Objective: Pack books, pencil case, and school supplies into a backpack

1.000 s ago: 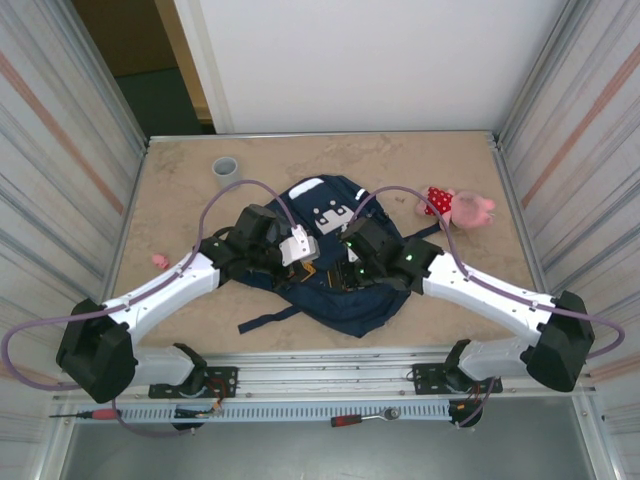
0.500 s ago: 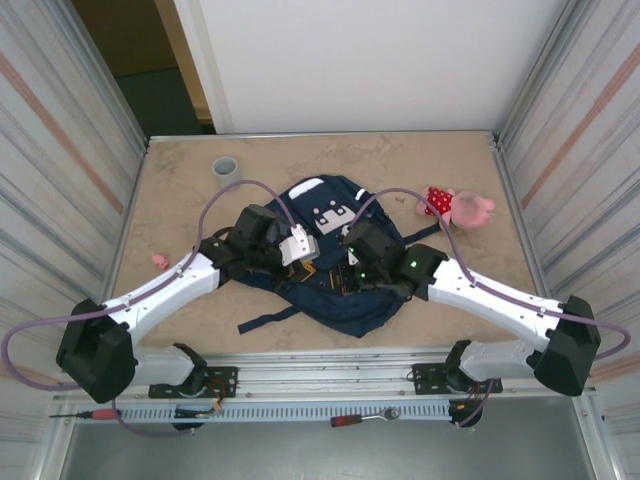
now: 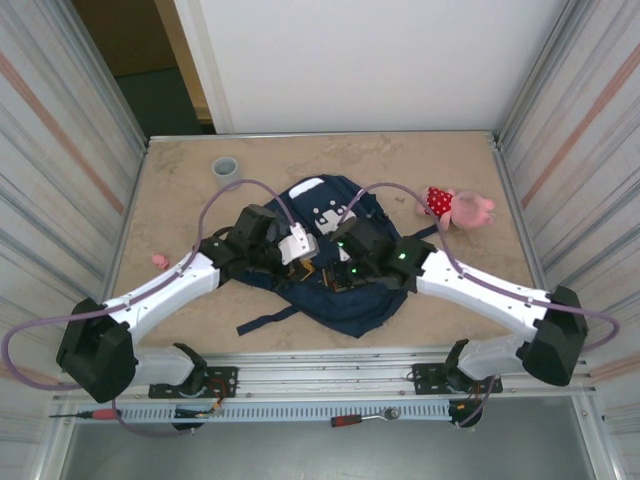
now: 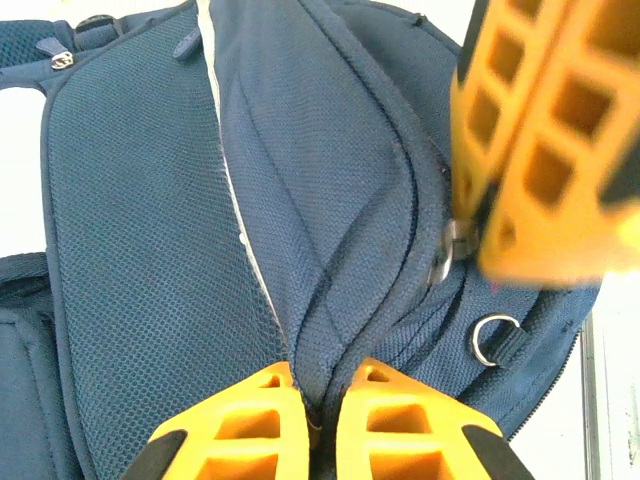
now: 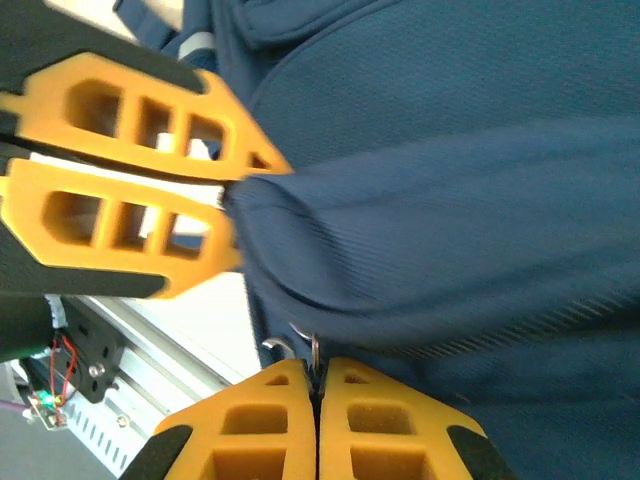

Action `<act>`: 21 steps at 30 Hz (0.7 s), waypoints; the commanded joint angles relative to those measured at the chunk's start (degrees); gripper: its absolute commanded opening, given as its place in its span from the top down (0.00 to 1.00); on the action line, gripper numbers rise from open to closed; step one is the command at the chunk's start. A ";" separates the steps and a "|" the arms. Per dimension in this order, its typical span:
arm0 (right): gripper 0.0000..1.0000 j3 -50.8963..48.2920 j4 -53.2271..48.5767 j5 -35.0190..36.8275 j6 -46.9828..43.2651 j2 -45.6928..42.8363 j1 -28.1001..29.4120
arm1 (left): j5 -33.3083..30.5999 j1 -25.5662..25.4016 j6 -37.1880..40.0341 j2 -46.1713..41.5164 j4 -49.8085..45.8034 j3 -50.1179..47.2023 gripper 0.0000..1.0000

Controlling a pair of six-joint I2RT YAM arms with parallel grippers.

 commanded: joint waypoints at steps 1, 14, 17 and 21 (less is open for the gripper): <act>1.00 -3.52 -8.20 -0.19 -2.10 -6.36 -5.43 | -3.80 3.04 0.30 -1.92 0.16 -1.86 1.00; 1.00 -8.47 -6.90 -6.19 -3.94 -9.30 -11.02 | -7.83 5.12 -0.53 -3.42 -1.88 -2.34 1.00; 1.00 -9.06 -2.85 -6.19 -0.93 -9.40 -7.64 | -11.95 6.75 -2.28 -4.36 -2.18 -2.78 0.97; 1.00 -9.67 2.76 -5.36 2.97 -7.30 -2.79 | -14.60 10.34 -4.22 -6.63 -3.80 -3.44 0.78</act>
